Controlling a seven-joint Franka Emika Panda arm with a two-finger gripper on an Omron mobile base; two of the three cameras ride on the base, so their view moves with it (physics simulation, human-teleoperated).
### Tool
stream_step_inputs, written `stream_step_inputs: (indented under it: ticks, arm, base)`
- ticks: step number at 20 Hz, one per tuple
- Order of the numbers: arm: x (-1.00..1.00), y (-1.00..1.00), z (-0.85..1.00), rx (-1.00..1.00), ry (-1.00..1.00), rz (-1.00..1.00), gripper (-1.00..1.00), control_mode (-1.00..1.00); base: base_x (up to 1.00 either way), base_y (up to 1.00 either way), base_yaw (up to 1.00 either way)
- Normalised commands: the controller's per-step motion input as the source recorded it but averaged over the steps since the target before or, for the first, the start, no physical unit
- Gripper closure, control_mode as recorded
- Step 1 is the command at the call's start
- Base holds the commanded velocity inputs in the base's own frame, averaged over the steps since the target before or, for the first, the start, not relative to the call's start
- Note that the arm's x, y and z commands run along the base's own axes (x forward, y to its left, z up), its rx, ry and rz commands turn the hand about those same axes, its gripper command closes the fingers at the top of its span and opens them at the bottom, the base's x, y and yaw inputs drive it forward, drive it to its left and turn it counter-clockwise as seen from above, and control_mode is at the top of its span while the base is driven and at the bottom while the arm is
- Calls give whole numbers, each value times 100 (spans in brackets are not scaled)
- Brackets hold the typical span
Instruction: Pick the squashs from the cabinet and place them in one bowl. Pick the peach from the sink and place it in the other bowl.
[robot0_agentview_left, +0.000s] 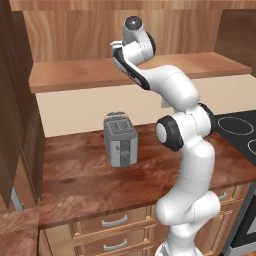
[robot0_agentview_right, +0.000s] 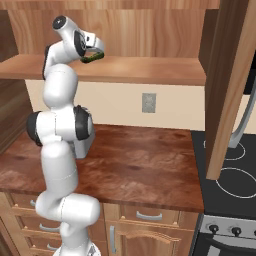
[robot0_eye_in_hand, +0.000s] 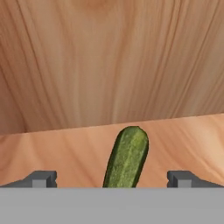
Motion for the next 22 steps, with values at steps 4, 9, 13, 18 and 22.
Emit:
stream_step_inputs:
  ticks: [4,9,13,18,22]
  arm:
    - [0,0,0,6,0,0,-100,-100]
    - [-1,0,-7,3,0,0,-100,-100]
    - [-22,0,-12,0,0,0,-100,-100]
    - [-12,0,-2,0,0,0,-100,-100]
    - [-13,-1,0,0,0,-2,-100,-100]
  base:
    - [0,0,0]
    - [0,0,0]
    - [0,0,0]
    - [0,0,0]
    - [0,0,0]
